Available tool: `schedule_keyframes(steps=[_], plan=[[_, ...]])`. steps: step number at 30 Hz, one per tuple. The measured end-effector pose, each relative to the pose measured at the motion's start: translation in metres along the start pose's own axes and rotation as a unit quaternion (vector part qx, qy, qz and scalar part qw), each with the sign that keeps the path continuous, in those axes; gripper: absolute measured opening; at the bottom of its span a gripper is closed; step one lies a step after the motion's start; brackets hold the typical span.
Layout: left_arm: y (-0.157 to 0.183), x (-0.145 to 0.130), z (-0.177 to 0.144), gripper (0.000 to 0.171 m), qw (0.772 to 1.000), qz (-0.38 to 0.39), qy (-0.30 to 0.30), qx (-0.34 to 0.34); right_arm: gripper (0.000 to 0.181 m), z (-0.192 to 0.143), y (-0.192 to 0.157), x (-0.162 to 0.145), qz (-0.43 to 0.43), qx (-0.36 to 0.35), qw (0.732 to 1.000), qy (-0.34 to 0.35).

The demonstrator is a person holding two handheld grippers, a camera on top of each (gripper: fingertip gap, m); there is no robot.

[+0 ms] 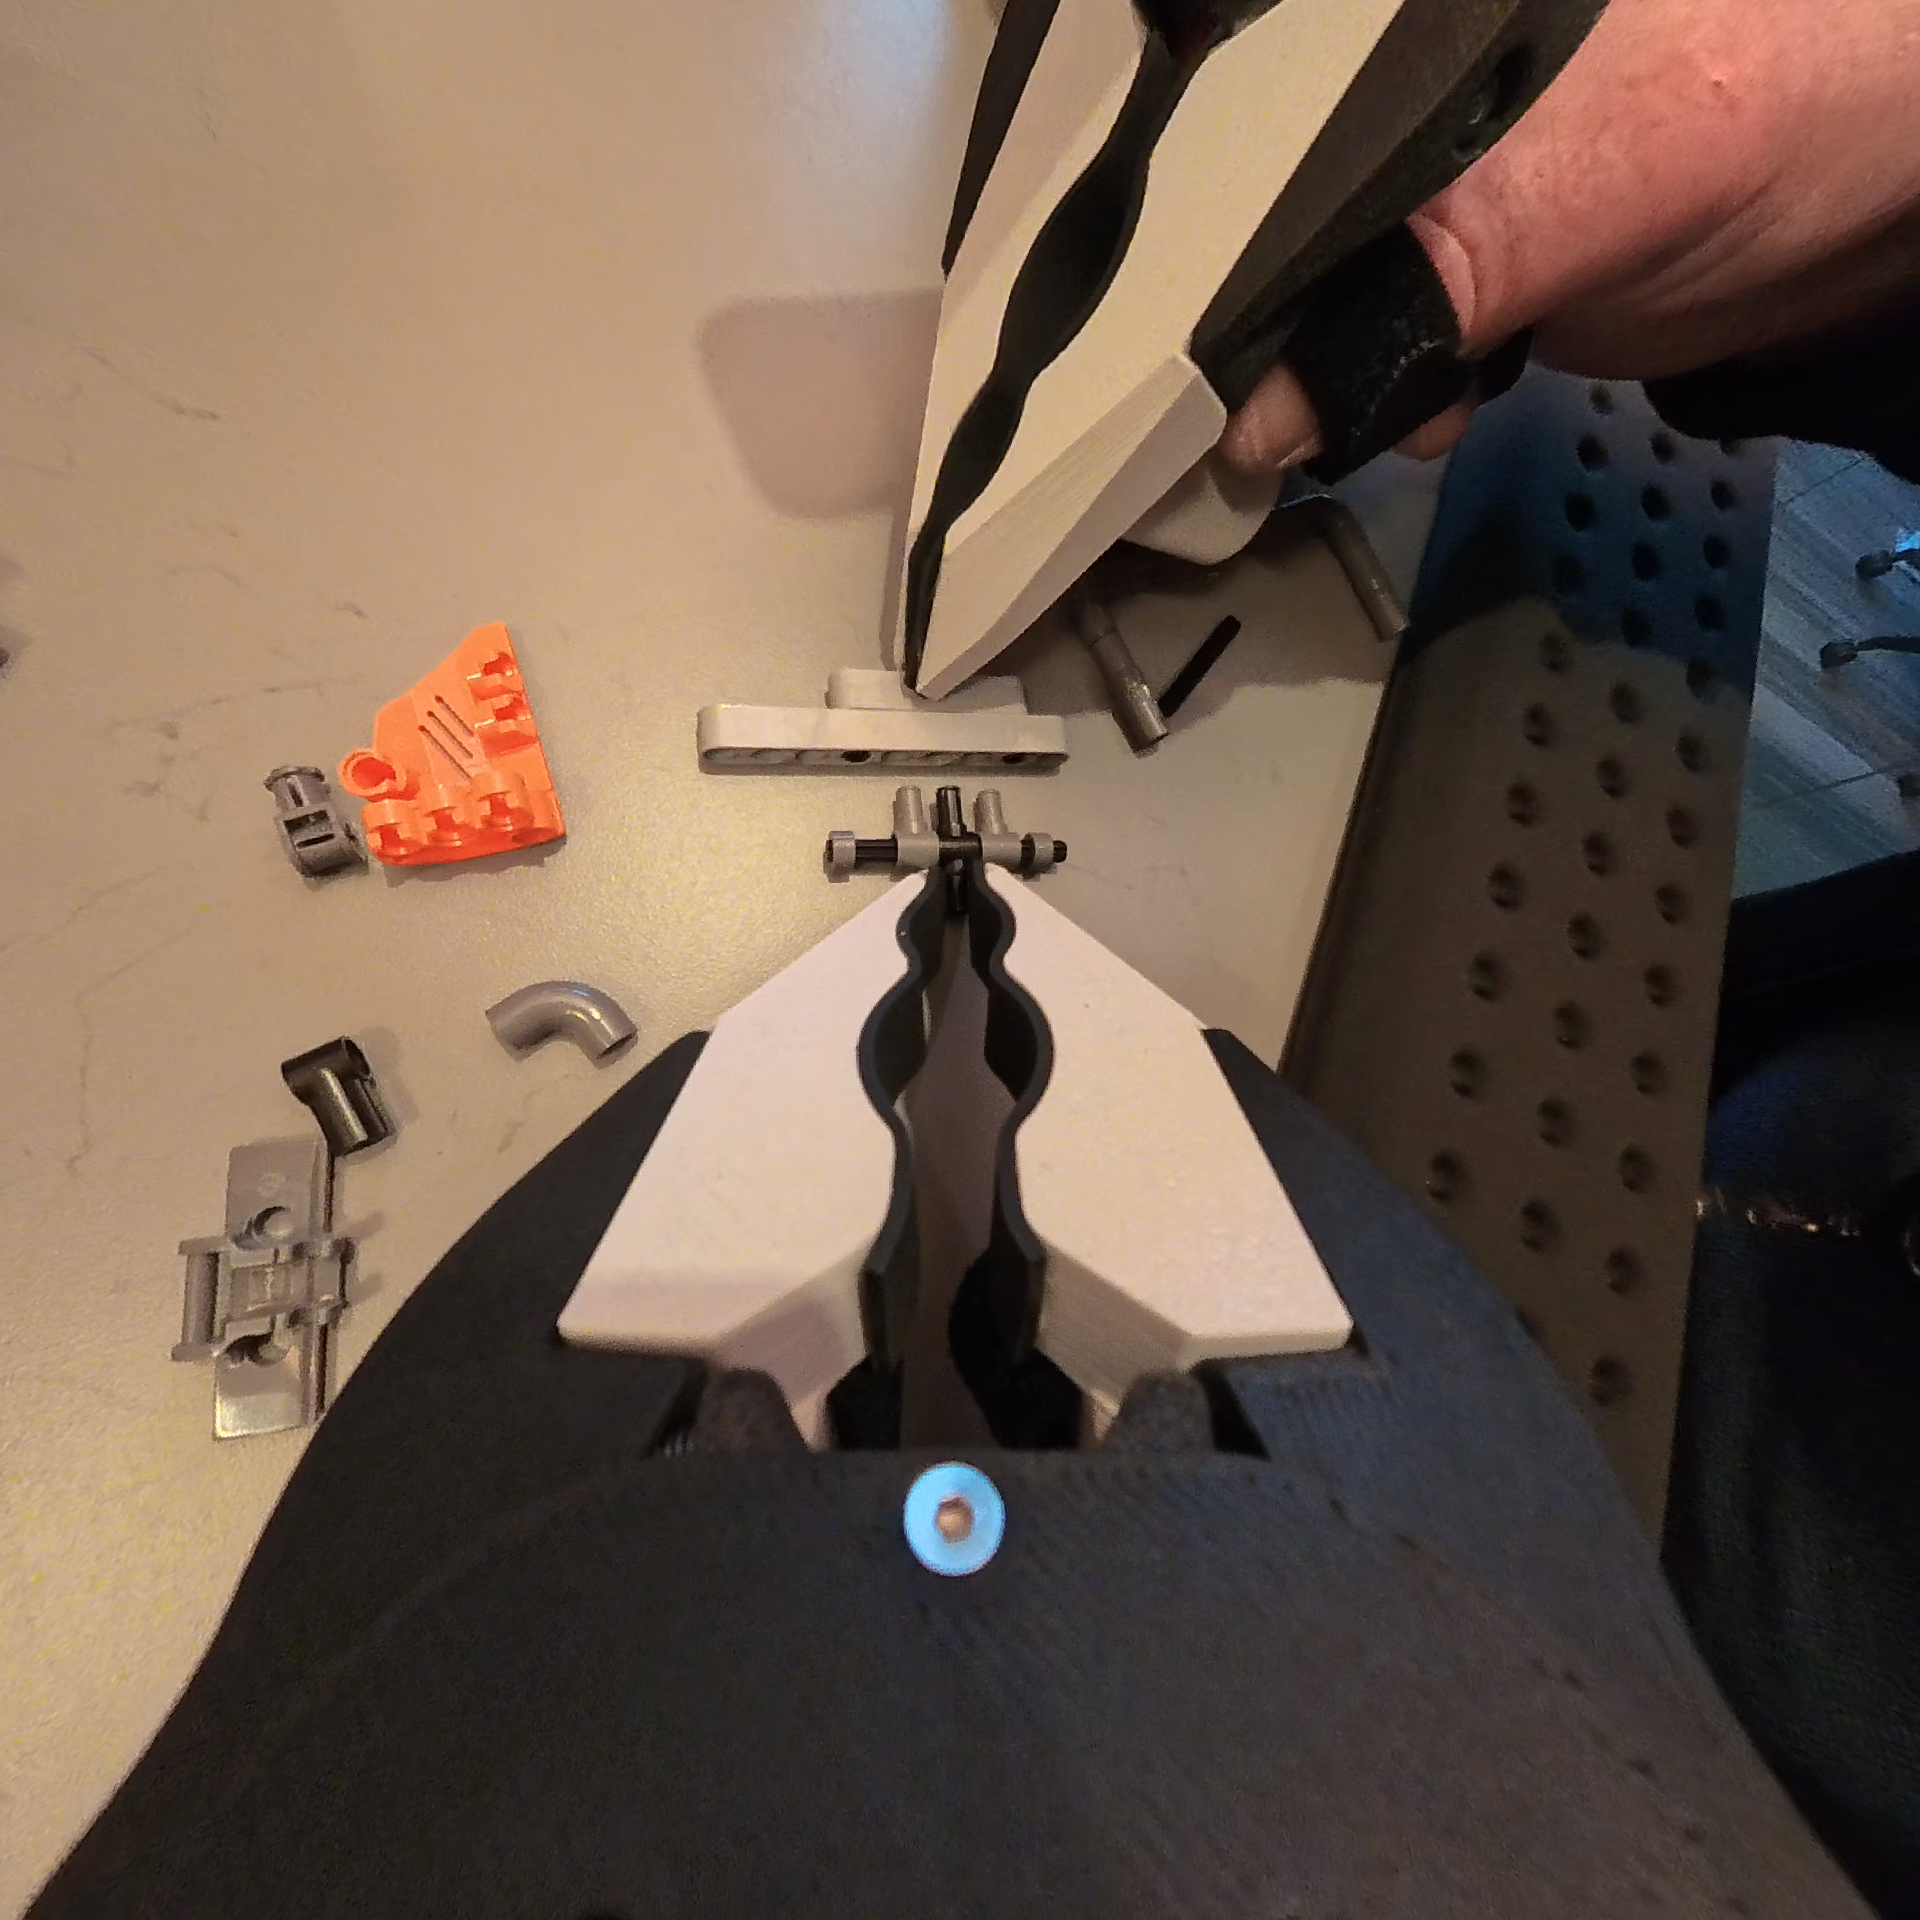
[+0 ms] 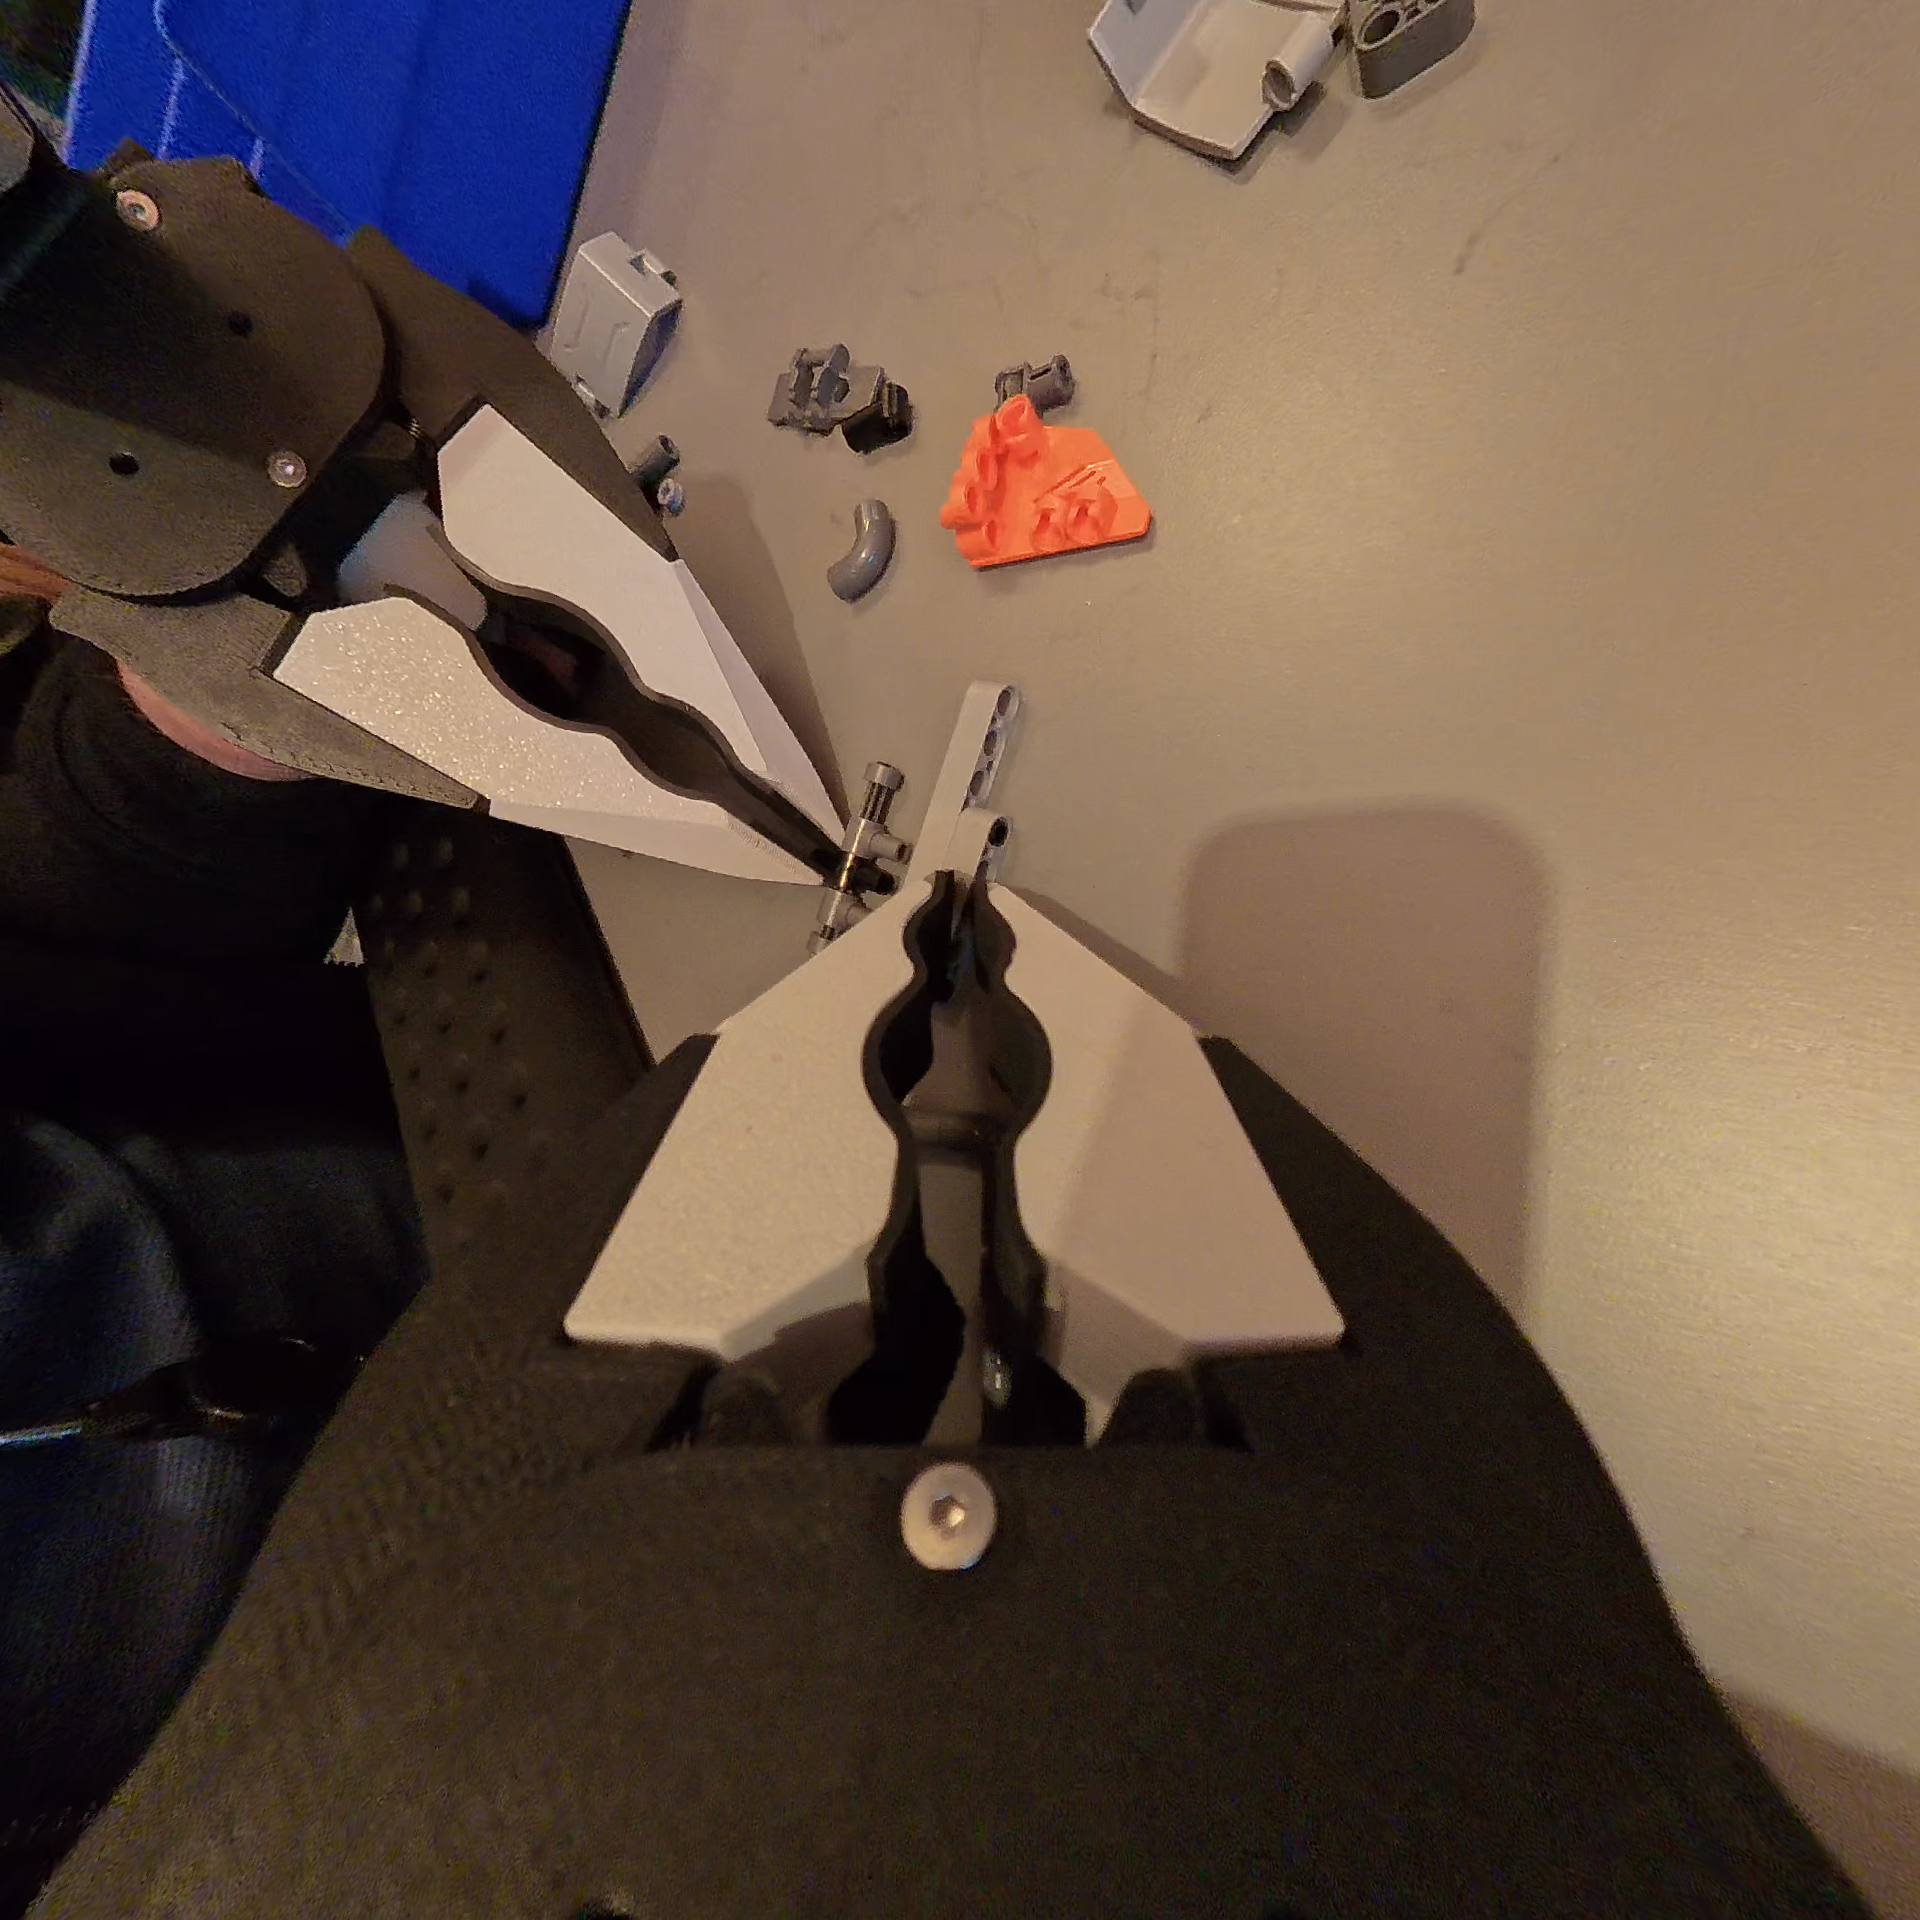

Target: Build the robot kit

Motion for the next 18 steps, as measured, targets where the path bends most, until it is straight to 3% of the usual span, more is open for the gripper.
schedule_keyframes(steps=[18], plan=[[-0.0005, 0.0042, 0.0045, 0.001, 1.000, 0.015, -0.001, 0.013, 0.000, -0.0012, 0.0002, -0.0009, 0.004, 0.006, 1.000, 0.006]])
Point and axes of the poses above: each gripper's, where its closed fingertips meet, z out along the fingers, x out of its top, y = z × x across the jaws, the point moved 2 cm from there along -z, back along the fingers, and after that the axes turned 10 degrees about -x, right-handed, at the moved point
